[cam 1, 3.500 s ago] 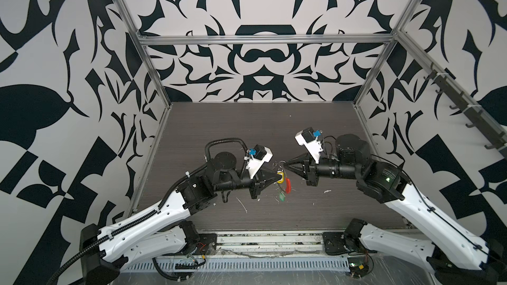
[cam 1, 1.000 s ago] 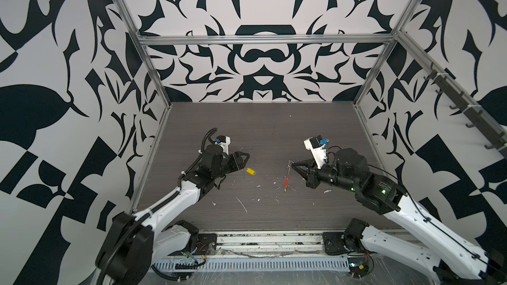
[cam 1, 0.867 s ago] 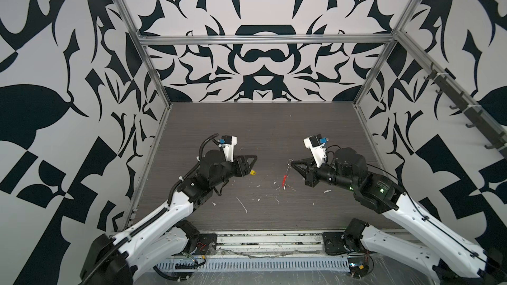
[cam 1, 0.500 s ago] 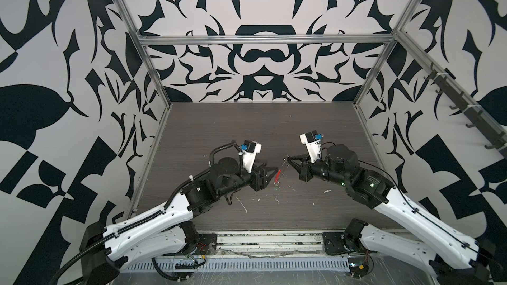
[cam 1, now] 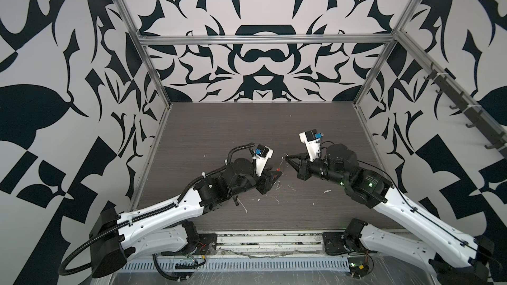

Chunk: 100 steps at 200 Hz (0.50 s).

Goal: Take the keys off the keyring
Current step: 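Grasp the red grip of the steel ring with the left gripper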

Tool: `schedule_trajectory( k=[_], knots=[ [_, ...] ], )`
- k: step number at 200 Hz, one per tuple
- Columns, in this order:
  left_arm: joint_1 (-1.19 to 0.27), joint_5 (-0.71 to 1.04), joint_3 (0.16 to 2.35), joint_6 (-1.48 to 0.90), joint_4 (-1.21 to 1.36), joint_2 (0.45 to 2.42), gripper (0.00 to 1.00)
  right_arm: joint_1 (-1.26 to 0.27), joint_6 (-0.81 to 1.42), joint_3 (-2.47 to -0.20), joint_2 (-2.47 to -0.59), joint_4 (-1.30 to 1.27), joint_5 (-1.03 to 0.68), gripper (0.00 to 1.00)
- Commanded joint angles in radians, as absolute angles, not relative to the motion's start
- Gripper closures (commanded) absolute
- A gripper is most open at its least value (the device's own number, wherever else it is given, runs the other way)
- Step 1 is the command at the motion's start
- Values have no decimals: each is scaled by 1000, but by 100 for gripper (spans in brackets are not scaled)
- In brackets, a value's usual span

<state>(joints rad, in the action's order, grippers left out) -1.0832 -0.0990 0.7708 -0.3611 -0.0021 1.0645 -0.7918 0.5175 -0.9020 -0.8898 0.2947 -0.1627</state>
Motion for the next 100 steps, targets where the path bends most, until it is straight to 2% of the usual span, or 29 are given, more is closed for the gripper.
schedule_trajectory(
  k=[1, 26, 64, 100],
  knots=[
    [-1087, -109, 811, -350, -9, 1081, 57, -796, 526, -951, -884, 235, -164, 100],
    [-1086, -113, 810, -347, 1, 1083, 60, -797, 530, -957, -889, 237, -177, 100],
    [-1086, -119, 810, -344, 9, 1069, 81, -799, 540, -951, -894, 235, -168, 100],
    [-1086, -126, 807, -352, 9, 1060, 94, -799, 541, -940, -900, 233, -152, 100]
  ],
)
